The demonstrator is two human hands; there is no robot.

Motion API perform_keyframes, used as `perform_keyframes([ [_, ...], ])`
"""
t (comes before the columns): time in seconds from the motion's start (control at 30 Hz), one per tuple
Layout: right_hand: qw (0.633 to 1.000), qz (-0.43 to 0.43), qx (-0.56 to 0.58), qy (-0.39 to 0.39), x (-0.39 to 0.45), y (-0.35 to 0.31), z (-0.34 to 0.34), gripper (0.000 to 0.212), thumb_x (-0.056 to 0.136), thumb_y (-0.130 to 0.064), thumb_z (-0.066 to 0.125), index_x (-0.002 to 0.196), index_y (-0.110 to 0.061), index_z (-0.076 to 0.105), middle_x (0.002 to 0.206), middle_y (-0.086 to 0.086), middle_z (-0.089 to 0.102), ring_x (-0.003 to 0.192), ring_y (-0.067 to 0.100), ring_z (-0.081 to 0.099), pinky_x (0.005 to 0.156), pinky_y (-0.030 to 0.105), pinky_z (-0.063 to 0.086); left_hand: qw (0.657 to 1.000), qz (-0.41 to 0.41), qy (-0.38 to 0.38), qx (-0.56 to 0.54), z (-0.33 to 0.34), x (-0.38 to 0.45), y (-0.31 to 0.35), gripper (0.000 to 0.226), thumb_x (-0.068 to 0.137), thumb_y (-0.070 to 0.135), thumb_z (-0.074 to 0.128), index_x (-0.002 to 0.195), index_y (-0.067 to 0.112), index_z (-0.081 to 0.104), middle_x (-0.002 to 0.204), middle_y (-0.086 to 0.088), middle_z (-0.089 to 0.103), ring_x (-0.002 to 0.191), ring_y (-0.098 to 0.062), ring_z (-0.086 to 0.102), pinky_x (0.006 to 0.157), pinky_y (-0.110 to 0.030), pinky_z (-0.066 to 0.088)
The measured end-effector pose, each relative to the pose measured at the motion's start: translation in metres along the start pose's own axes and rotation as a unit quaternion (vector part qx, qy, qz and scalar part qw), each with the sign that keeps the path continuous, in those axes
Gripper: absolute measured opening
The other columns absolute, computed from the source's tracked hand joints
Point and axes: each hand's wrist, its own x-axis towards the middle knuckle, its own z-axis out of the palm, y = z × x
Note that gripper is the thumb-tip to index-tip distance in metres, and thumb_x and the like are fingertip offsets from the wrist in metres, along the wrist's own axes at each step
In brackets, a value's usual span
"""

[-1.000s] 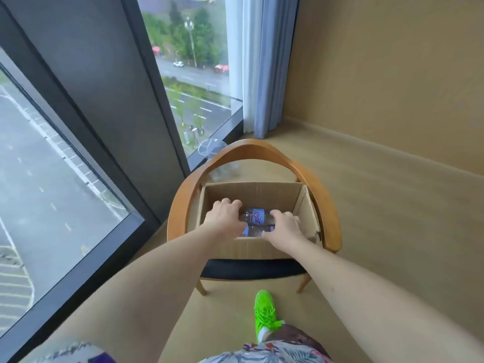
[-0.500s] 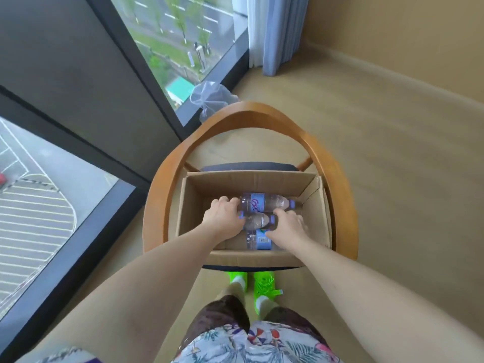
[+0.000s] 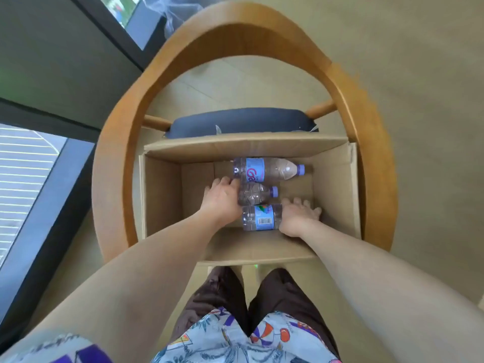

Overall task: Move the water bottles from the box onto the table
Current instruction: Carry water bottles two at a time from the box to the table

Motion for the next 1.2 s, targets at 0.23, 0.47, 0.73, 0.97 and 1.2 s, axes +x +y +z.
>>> perform_keyframes([
  [0.23, 0.999, -0.016, -0.027, -0.04, 0.025, -0.011, 0.006, 0.068, 0.082, -0.029, 0.065, 0.145, -0.025, 0.038, 0.141, 0.01, 0.041, 0.132, 0.034, 0.039, 0.104, 0.061, 0.034, 0.99, 0.013, -0.015, 0.139, 0.024, 0.019, 0.004, 0.058, 0.084, 0.019, 0.068, 0.126, 0.014, 0.028, 0.126, -0.013, 0.055, 0.12, -0.034, 0.051, 0.101, -0.051, 0.04],
  [0.47, 0.995, -0.056, 0.004, -0.084, 0.034, 0.009, -0.024, 0.089, 0.061, -0.036, 0.093, 0.138, -0.021, 0.05, 0.14, 0.007, 0.05, 0.128, 0.028, 0.053, 0.091, 0.033, 0.048, 0.987, 0.019, -0.046, 0.15, 0.007, 0.023, 0.007, 0.063, 0.085, 0.028, 0.074, 0.126, 0.016, 0.027, 0.112, -0.012, 0.053, 0.101, -0.034, 0.06, 0.078, -0.051, 0.059],
  [0.73, 0.995, -0.065, 0.046, -0.052, -0.009, 0.004, -0.041, 0.086, 0.06, -0.047, 0.094, 0.131, -0.021, 0.053, 0.127, 0.003, 0.063, 0.111, 0.024, 0.062, 0.088, 0.034, 0.054, 0.993, -0.005, -0.075, 0.096, -0.024, -0.003, 0.001, 0.074, 0.08, 0.032, 0.08, 0.138, 0.012, 0.037, 0.128, -0.019, 0.051, 0.116, -0.037, 0.055, 0.086, -0.045, 0.057],
  [0.97, 0.992, -0.083, 0.047, 0.087, -0.062, -0.027, -0.062, 0.062, 0.068, -0.039, 0.09, 0.12, -0.019, 0.061, 0.119, 0.006, 0.067, 0.112, 0.03, 0.065, 0.075, 0.03, 0.047, 0.998, -0.044, -0.035, 0.04, -0.07, -0.043, -0.008, 0.066, 0.066, 0.031, 0.086, 0.121, 0.007, 0.059, 0.122, -0.012, 0.044, 0.112, -0.033, 0.049, 0.083, -0.038, 0.054],
  [1.2, 0.961, -0.151, 0.174, 0.156, -0.106, -0.027, -0.106, 0.061, 0.062, -0.027, 0.092, 0.116, -0.028, 0.063, 0.113, -0.001, 0.065, 0.103, 0.024, 0.059, 0.075, 0.029, 0.046, 0.991, -0.076, 0.031, -0.106, -0.112, -0.093, -0.005, 0.062, 0.059, 0.019, 0.085, 0.095, 0.014, 0.035, 0.086, -0.003, 0.053, 0.082, -0.027, 0.06, 0.054, -0.032, 0.042],
])
